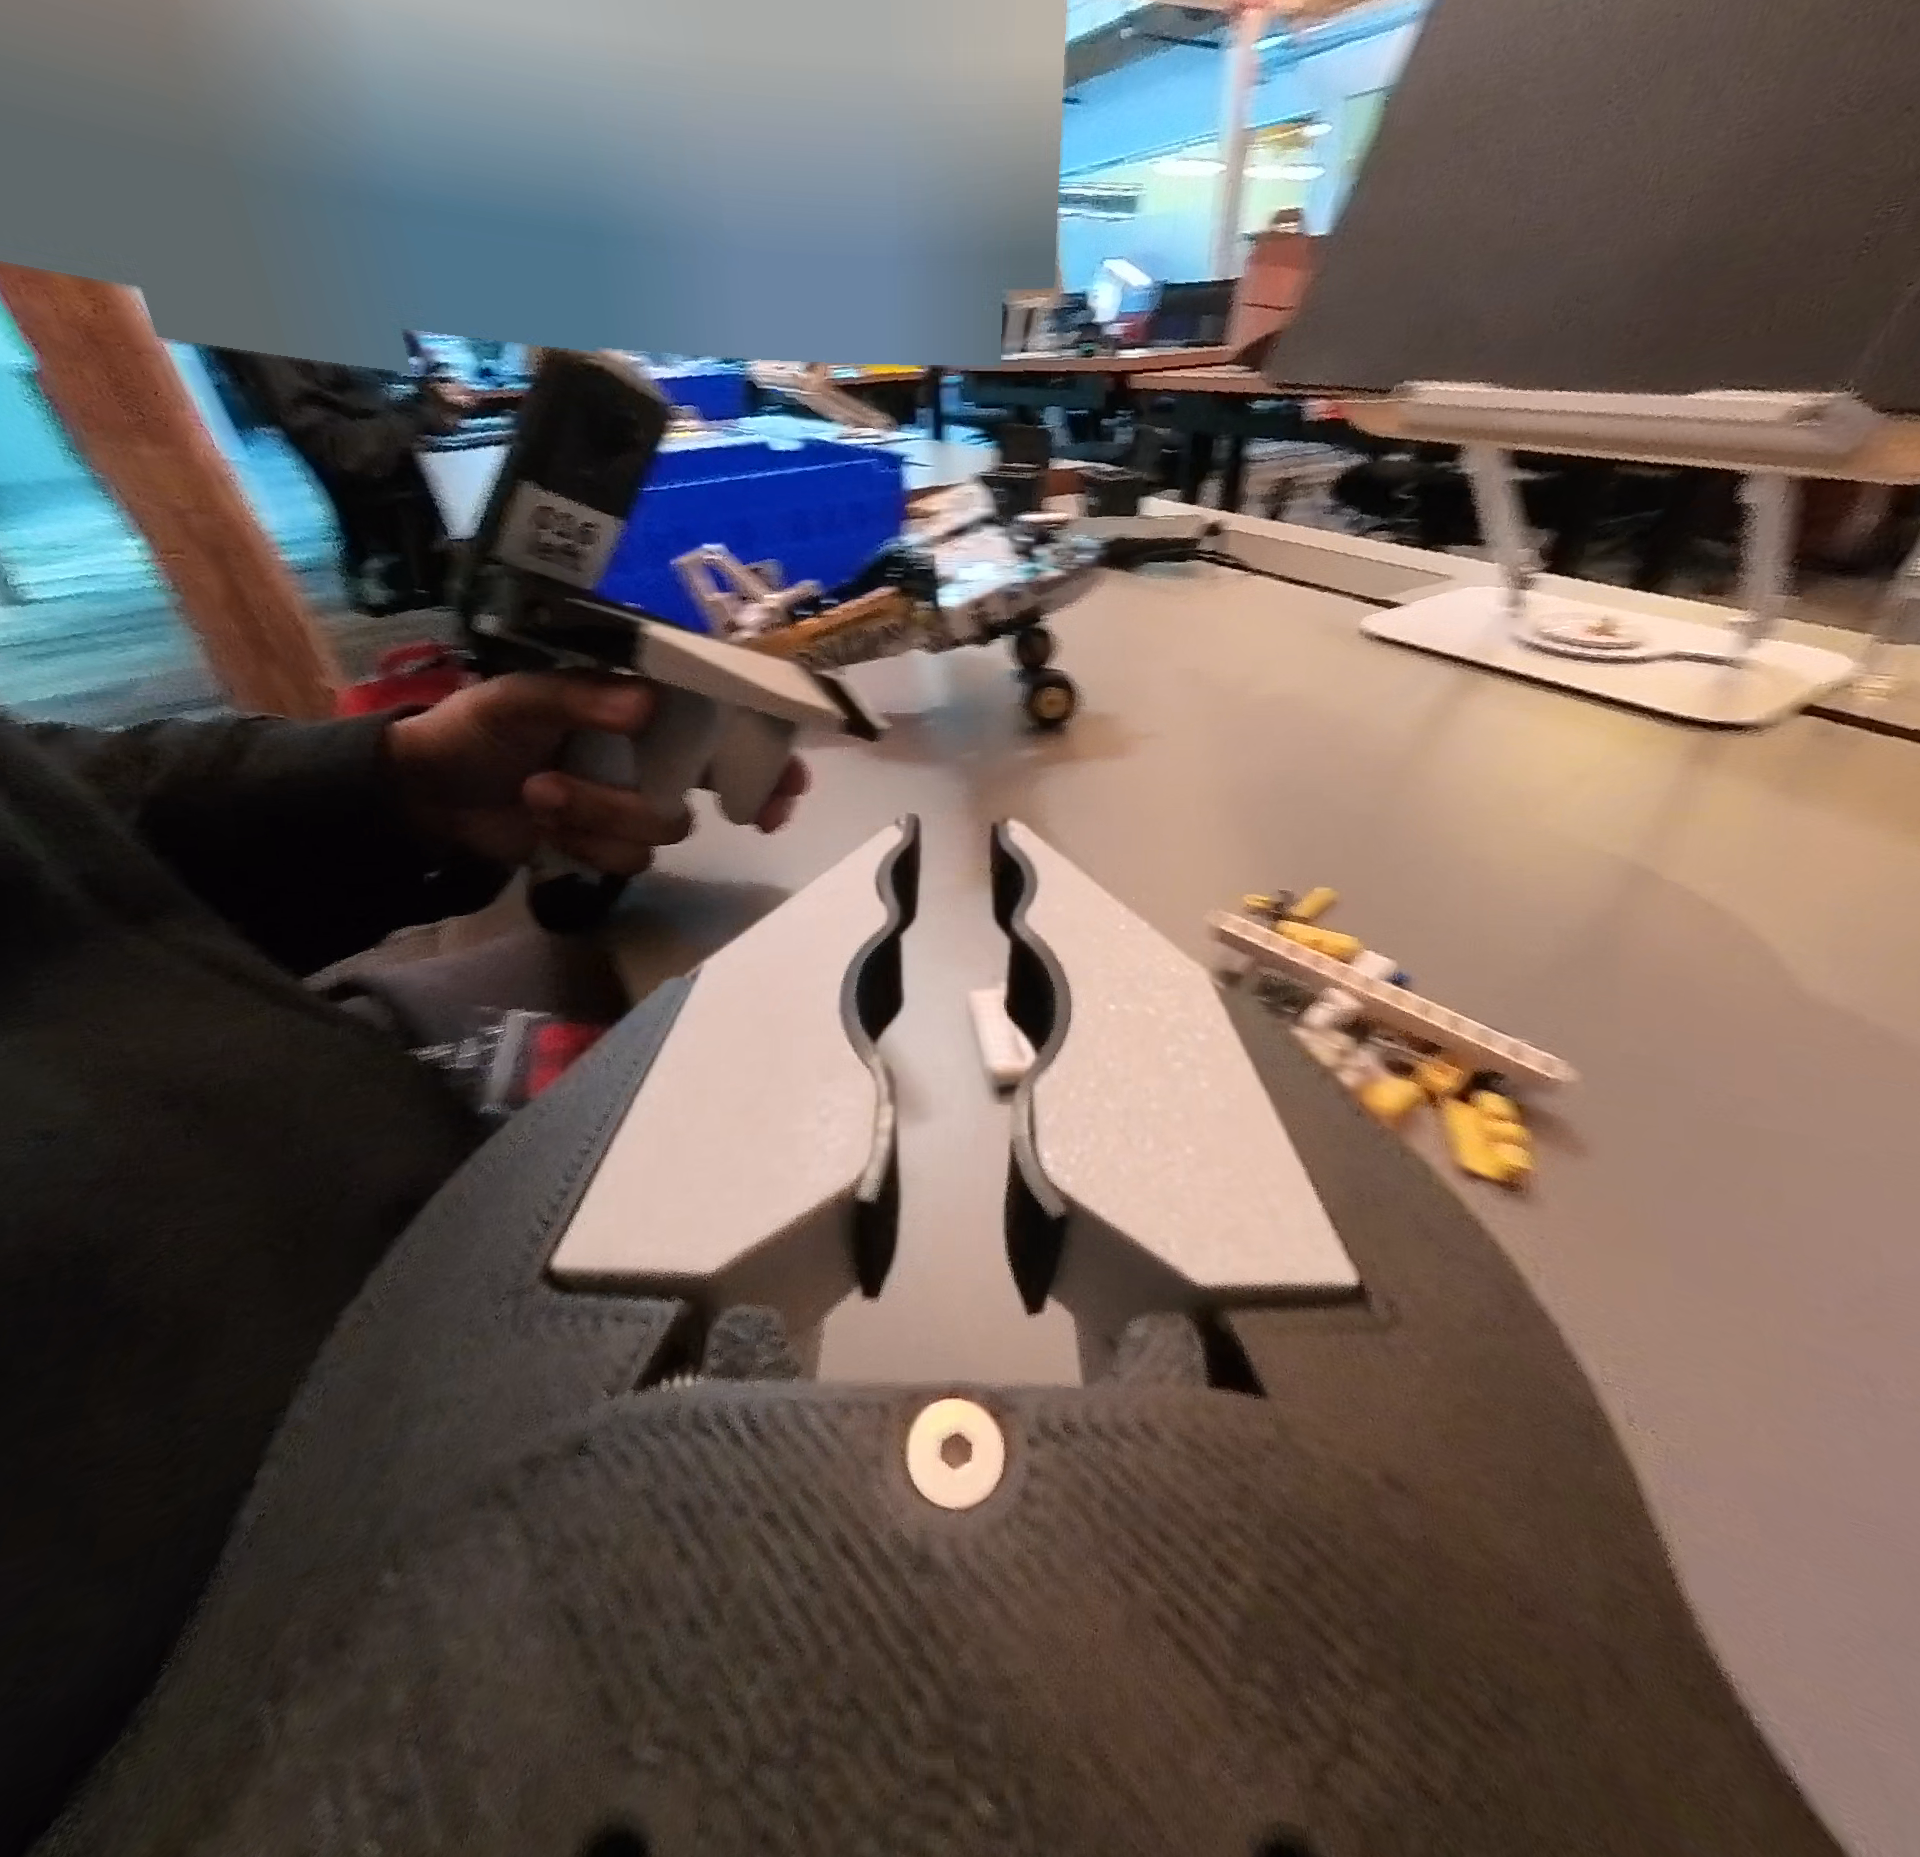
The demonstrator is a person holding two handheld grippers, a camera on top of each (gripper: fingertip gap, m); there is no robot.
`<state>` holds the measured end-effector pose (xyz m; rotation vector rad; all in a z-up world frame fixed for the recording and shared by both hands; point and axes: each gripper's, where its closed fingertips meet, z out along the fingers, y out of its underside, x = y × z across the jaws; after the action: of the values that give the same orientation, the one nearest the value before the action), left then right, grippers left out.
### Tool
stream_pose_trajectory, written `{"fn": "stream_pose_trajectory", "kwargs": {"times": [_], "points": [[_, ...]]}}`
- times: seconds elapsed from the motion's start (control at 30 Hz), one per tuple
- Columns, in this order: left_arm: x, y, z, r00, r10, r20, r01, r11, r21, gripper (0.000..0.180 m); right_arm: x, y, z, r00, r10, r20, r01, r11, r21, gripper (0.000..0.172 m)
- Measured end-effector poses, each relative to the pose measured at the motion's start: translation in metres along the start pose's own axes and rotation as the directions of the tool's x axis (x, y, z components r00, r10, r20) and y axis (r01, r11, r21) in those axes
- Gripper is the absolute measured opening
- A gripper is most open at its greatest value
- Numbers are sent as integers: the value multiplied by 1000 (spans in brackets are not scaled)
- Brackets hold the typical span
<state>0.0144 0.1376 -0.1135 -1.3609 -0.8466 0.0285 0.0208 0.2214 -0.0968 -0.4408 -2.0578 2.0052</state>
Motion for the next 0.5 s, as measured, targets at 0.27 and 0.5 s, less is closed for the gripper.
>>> {"fn": "stream_pose_trajectory", "kwargs": {"times": [0.27, 0.5], "points": [[21, 12, -16, 998, 58, -5, -58, 998, -31, 20, -115, 87, -2, 927, 186, 325, -25, 896, -443, 20], [38, 29, -24, 996, 83, -32, -84, 996, -38, 19, -113, 184, -4, 979, 192, 71, -95, 736, -671, 30]]}}
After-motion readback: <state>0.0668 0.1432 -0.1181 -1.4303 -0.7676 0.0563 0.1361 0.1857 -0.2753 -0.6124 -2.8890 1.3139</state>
